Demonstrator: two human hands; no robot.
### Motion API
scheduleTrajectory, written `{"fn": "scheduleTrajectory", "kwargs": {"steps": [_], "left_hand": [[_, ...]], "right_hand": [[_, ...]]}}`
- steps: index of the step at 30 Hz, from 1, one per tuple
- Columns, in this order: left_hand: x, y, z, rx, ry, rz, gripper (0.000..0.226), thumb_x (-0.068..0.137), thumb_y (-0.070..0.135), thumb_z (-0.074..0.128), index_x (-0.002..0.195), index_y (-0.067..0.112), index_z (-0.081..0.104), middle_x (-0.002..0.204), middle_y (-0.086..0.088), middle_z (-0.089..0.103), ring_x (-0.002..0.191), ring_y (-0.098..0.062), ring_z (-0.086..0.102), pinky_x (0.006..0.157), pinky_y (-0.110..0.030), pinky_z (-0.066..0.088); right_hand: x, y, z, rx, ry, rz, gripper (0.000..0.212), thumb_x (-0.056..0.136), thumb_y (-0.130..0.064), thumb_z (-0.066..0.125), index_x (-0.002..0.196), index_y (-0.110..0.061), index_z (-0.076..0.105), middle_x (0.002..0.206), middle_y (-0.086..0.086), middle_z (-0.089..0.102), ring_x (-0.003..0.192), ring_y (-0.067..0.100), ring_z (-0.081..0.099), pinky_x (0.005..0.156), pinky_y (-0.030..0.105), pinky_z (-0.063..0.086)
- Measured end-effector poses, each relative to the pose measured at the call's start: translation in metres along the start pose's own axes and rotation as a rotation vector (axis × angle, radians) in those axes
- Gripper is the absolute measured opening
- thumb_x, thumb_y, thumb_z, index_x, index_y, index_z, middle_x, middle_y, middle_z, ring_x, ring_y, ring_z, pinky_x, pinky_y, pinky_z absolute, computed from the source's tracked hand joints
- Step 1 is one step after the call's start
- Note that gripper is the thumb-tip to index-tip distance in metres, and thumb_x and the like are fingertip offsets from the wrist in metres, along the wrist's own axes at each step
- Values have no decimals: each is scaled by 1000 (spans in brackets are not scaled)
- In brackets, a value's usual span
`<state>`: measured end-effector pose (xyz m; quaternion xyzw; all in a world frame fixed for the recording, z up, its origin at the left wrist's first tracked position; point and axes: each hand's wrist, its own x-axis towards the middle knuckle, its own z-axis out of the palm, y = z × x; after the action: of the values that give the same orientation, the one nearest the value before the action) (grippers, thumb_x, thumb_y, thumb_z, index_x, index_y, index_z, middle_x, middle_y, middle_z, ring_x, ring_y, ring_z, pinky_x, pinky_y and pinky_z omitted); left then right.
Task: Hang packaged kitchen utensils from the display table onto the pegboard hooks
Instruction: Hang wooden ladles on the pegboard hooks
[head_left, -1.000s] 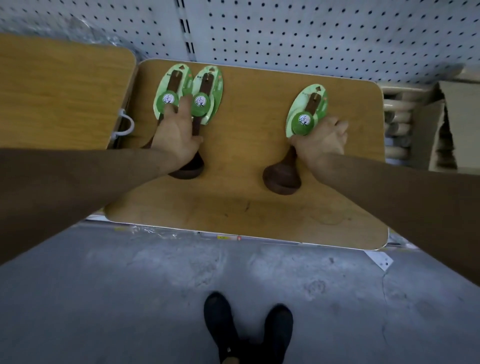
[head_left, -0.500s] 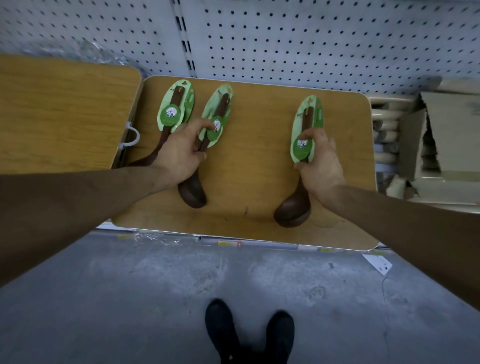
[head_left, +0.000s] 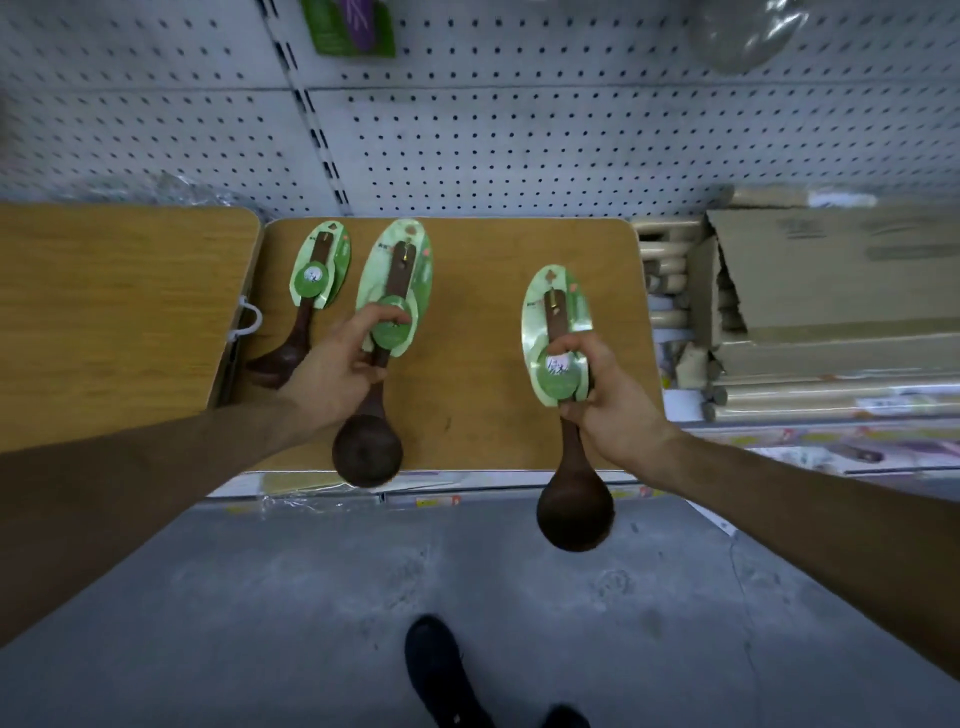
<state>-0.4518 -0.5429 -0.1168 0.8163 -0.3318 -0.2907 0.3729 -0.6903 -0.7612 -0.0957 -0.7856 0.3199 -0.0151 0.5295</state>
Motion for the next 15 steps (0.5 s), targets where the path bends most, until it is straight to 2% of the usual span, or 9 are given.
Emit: {"fn": "scheduleTrajectory", "kwargs": {"steps": [2, 4, 5, 7, 9, 13, 15], "left_hand": [[-25, 24, -7, -72, -21, 16, 76, 91, -23, 62, 130, 42, 58, 145, 14, 53, 117, -16, 64, 96, -22, 57], [-48, 53, -17, -89, -37, 34, 76, 92, -20, 65, 130, 46, 58, 144, 23, 53, 111, -17, 67, 90, -24, 57], [-59, 73, -23, -95, -36, 47, 76, 92, -18, 67, 131, 46, 58, 144, 20, 54, 110, -20, 68, 89, -29, 58], [-72, 98, -33, -95, -50, 64, 76, 92, -16, 69, 133, 47, 58, 141, 12, 59, 108, -25, 68, 89, -35, 58], [-92, 135, -45, -88, -57, 103, 77, 92, -15, 71, 135, 47, 57, 136, 7, 62, 108, -25, 69, 85, -34, 58], [-139, 206, -64, -95, -53, 180, 74, 91, -13, 73, 132, 46, 58, 124, 15, 65, 90, -3, 69, 64, -19, 55], [-164, 238, -72, -94, -37, 209, 72, 91, -13, 73, 130, 46, 59, 118, 29, 64, 91, 2, 68, 69, -17, 56]], "right_hand": [[-22, -19, -14, 15, -28, -40, 72, 85, 25, 62, 115, -40, 53, 139, 10, 55, 115, 22, 58, 81, 11, 47], [-44, -45, -33, 23, -70, -75, 74, 82, 26, 62, 123, -36, 53, 139, 8, 55, 120, 24, 58, 88, 23, 52], [-58, -62, -47, 1, -94, -96, 75, 82, 25, 63, 127, -35, 51, 141, 7, 54, 122, 25, 57, 90, 27, 53], [-71, -86, -62, -46, -135, -150, 77, 82, 22, 65, 133, -33, 50, 143, 7, 51, 124, 23, 56, 92, 25, 50], [-92, -119, -84, -69, -149, -218, 78, 82, 21, 67, 134, -33, 49, 144, 6, 49, 125, 22, 54, 92, 22, 48], [-138, -178, -119, -94, -132, -338, 82, 81, 18, 73, 132, -42, 48, 144, -1, 46, 128, 18, 54, 99, 30, 54], [-160, -201, -132, -103, -141, -391, 83, 81, 15, 73, 130, -47, 48, 141, -3, 46, 125, 14, 56, 97, 31, 57]]}}
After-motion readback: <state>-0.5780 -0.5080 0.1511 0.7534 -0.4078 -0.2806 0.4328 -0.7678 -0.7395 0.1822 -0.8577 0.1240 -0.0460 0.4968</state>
